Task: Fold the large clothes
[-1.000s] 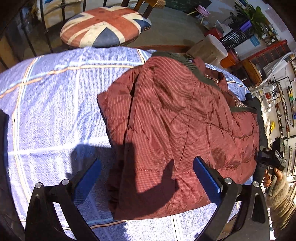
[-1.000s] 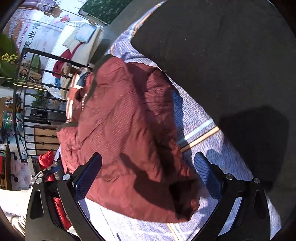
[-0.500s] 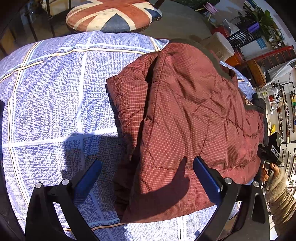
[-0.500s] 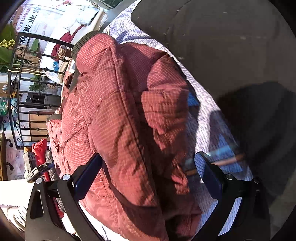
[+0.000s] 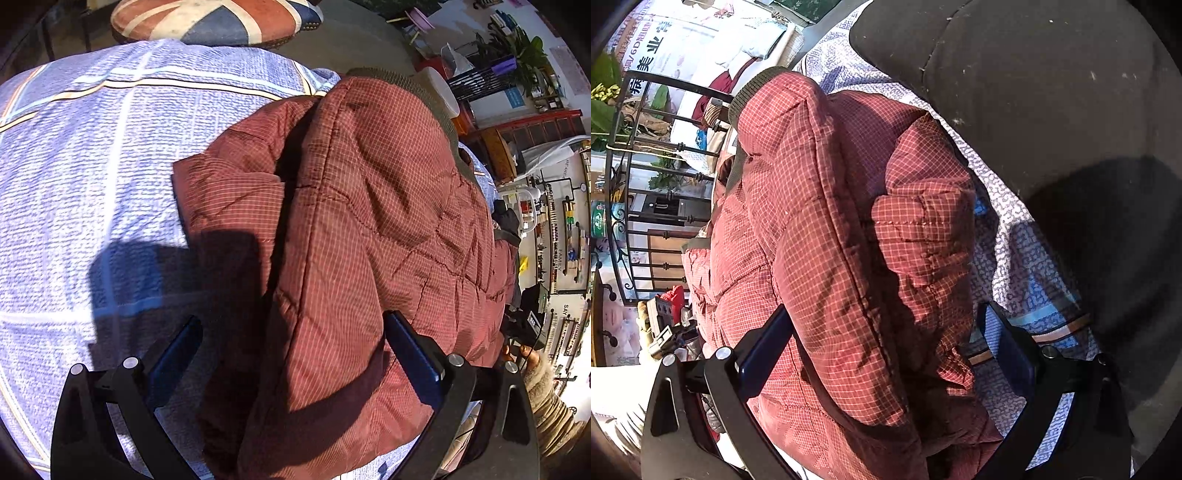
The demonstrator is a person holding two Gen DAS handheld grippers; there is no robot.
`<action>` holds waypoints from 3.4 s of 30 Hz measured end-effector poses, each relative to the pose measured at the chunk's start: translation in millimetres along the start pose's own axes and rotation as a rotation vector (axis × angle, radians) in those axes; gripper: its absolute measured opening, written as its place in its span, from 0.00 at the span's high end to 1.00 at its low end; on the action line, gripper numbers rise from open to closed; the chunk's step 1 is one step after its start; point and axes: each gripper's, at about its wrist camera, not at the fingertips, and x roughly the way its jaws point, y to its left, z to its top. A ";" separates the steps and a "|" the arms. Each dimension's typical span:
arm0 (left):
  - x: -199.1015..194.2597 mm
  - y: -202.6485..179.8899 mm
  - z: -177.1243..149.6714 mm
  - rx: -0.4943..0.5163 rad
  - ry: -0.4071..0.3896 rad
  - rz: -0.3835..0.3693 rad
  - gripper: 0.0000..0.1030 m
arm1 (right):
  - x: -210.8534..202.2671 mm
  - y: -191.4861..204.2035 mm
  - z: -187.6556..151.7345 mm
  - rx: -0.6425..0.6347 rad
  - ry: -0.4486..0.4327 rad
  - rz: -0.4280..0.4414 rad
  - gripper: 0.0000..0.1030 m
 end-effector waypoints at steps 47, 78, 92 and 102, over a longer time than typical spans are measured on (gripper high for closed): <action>-41.7 -75.8 -20.4 0.008 -0.149 -0.058 0.69 | -15.2 89.6 -25.7 -0.094 -0.092 -0.077 0.71; -321.5 -73.8 -241.2 -0.055 -0.661 -0.057 0.76 | -87.9 369.0 -136.1 -0.746 0.029 0.144 0.81; -575.9 -5.5 -455.0 -0.377 -1.357 0.391 0.76 | -71.9 790.4 -218.2 -1.301 0.160 0.699 0.81; -487.3 178.4 -507.1 -0.949 -1.216 0.361 0.74 | 168.5 918.4 -248.8 -1.228 0.267 0.319 0.80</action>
